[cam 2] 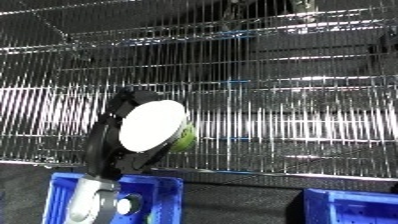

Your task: Pick up the object and place it into the box

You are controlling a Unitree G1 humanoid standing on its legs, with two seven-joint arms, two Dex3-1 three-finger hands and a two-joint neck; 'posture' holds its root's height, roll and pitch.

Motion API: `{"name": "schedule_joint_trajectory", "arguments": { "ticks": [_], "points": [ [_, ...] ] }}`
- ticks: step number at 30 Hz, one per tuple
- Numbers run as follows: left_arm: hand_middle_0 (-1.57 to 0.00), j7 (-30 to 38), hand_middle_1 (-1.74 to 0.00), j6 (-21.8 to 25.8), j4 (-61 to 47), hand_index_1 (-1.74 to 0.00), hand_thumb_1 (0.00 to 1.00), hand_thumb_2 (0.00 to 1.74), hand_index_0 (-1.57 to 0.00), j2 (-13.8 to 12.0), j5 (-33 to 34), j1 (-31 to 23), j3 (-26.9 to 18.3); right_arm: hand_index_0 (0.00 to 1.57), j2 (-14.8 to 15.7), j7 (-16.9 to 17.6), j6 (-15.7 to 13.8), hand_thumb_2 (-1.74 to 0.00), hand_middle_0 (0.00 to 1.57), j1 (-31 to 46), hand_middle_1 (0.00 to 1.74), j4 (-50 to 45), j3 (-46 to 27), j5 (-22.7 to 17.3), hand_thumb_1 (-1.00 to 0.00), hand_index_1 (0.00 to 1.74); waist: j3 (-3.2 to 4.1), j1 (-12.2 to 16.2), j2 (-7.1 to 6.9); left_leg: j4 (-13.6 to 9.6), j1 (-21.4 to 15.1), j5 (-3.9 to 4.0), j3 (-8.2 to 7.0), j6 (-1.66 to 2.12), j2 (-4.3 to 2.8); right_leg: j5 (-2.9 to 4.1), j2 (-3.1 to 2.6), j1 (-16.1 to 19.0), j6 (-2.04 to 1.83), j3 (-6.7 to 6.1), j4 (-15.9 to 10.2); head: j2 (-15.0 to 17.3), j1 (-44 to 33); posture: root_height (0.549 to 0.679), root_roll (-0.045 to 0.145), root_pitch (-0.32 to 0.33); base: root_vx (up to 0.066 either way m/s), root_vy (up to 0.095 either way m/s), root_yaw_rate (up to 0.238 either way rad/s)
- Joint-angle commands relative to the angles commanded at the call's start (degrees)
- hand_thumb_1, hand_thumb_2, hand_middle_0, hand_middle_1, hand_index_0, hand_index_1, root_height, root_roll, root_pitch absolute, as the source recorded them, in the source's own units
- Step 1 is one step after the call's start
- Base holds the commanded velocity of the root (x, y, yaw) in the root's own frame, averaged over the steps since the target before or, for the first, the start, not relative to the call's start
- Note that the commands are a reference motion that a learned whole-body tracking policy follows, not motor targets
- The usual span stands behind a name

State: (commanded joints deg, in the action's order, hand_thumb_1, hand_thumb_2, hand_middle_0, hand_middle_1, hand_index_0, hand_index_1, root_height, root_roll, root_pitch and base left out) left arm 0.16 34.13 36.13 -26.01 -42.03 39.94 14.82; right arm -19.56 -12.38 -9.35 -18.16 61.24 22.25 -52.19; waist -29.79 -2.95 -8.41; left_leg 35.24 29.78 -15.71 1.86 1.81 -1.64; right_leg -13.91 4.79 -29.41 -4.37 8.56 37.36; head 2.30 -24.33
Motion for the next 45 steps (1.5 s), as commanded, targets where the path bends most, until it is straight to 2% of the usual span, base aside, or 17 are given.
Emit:
{"name": "schedule_joint_trajectory", "arguments": {
  "ticks": [9, 13, 17, 21, 24, 27, 31, 39, 45],
  "points": [
    [-1.41, 1.7, -1.57, 2.8, -11.9, -1.57, 0.90, 1.57, -1.41, -0.9, -1.7, -11.7, -7.6, 0.00, 0.1, 0.5, -1.5, 0.00, 0.00, 3.2, 0.00, 0.2, -3.2, -1.6, 0.00, 0.00, 0.00, -3.8, 2.41, -0.4, 0.0, 0.36, 1.62, -0.16, 2.18, -1.01, 1.53, 0.4, 0.60, 1.69, 1.0, 2.0, 4.3, 0.645, 0.023, 0.125, 0.004, -0.034, 0.187],
    [-1.41, 3.5, -1.57, 3.8, -15.6, -1.57, 0.90, 1.57, -1.41, -1.1, -2.0, -17.3, -10.9, 0.00, -0.3, 0.0, -2.5, 0.00, 0.00, 4.7, 0.00, 0.8, -4.7, -2.4, 0.00, 0.00, 0.00, -5.4, 3.51, -0.8, 0.0, 0.69, 2.15, -0.13, 3.10, -1.49, 2.03, 0.7, 0.84, 2.46, 1.3, 3.1, 5.5, 0.646, 0.028, 0.126, -0.001, -0.027, 0.170],
    [-1.41, 6.1, -1.57, 3.8, -17.1, -1.57, 0.90, 1.57, -1.41, -1.2, -2.5, -22.4, -13.7, 0.00, -0.6, -0.1, -3.0, 0.00, 0.00, 5.7, 0.00, 1.1, -5.9, -2.9, 0.00, 0.00, 0.00, -6.7, 4.56, -1.4, -0.1, 1.10, 2.74, -0.06, 3.81, -1.87, 2.46, 1.1, 1.02, 3.23, 1.3, 5.3, 5.5, 0.646, 0.032, 0.126, -0.010, -0.022, 0.168],
    [-1.41, 7.8, -1.57, 3.9, -13.8, -1.57, 0.90, 1.57, -1.41, -0.9, -4.9, -25.4, -15.8, 0.00, -0.7, -0.2, -3.0, 0.00, 0.00, 5.6, 0.00, 2.1, -6.6, -3.3, 0.00, 0.00, 0.00, -7.5, 5.06, -2.2, -0.5, 1.73, 3.20, 0.03, 4.20, -2.27, 2.69, 1.7, 1.24, 3.90, 1.2, 9.1, 2.1, 0.647, 0.034, 0.124, -0.013, -0.023, 0.122],
    [-1.41, 8.4, -1.57, 4.5, -8.6, -1.57, 0.90, 1.57, -1.41, -0.7, -6.5, -26.2, -16.5, 0.00, -0.6, -0.7, -2.8, 0.00, 0.00, 5.1, 0.00, 3.3, -6.9, -3.5, 0.00, 0.00, 0.00, -7.8, 5.01, -3.0, -1.1, 2.37, 3.51, 0.17, 4.21, -2.68, 2.66, 2.4, 1.42, 4.18, 1.1, 11.9, -1.8, 0.647, 0.034, 0.119, -0.006, -0.014, 0.055],
    [-1.41, 8.6, -1.57, 4.6, -2.5, -1.57, 0.90, 1.57, -1.41, -0.7, -8.4, -26.1, -16.4, 0.00, -0.7, -1.2, -2.3, 0.00, 0.00, 4.9, 0.00, 4.4, -6.9, -3.6, 0.00, 0.00, 0.00, -7.8, 4.69, -3.9, -2.0, 2.87, 3.71, 0.24, 4.07, -3.12, 2.65, 3.4, 1.56, 4.30, 0.9, 13.3, -6.5, 0.647, 0.035, 0.112, 0.007, -0.005, 0.048],
    [-1.41, 8.3, -1.57, 2.8, 4.9, -1.57, 0.90, 1.57, -1.41, -1.3, -11.5, -25.3, -16.4, 0.00, -0.6, -1.9, -2.3, 0.00, 0.00, 5.2, 0.00, 5.3, -6.5, -3.5, 0.00, 0.00, 0.00, -7.4, 3.88, -4.8, -2.9, 3.42, 3.56, 0.25, 3.50, -3.62, 2.59, 4.3, 1.71, 4.36, 0.8, 15.4, -12.7, 0.647, 0.034, 0.104, 0.010, -0.004, 0.023],
    [-0.79, 3.6, -0.87, -2.0, 17.9, -0.87, 0.50, 0.87, -0.79, -2.1, -16.2, -23.0, -18.6, 0.00, -0.4, -3.8, -2.4, 0.00, 0.00, 5.7, 0.00, 6.8, -5.8, -1.6, 0.00, 0.00, 0.00, -6.0, 1.91, -6.6, -4.6, 4.38, 2.88, 0.63, 1.92, -4.07, 1.96, 5.7, 1.85, 3.85, -0.1, 16.7, -17.9, 0.648, 0.031, 0.092, 0.008, 0.004, -0.028],
    [-0.31, 0.0, -0.35, -3.9, 25.8, -0.35, 0.20, 0.35, -0.31, -2.6, -17.5, -21.9, -19.4, 0.00, -0.5, -4.2, -1.9, 0.00, 0.00, 5.5, 0.00, 7.5, -5.3, -0.3, 0.00, 0.00, 0.00, -5.3, 1.54, -7.5, -5.4, 4.74, 2.41, 0.85, 1.44, -3.97, 1.70, 6.3, 1.85, 3.44, -1.2, 15.6, -18.4, 0.649, 0.031, 0.087, -0.004, 0.023, -0.037]
  ]
}}
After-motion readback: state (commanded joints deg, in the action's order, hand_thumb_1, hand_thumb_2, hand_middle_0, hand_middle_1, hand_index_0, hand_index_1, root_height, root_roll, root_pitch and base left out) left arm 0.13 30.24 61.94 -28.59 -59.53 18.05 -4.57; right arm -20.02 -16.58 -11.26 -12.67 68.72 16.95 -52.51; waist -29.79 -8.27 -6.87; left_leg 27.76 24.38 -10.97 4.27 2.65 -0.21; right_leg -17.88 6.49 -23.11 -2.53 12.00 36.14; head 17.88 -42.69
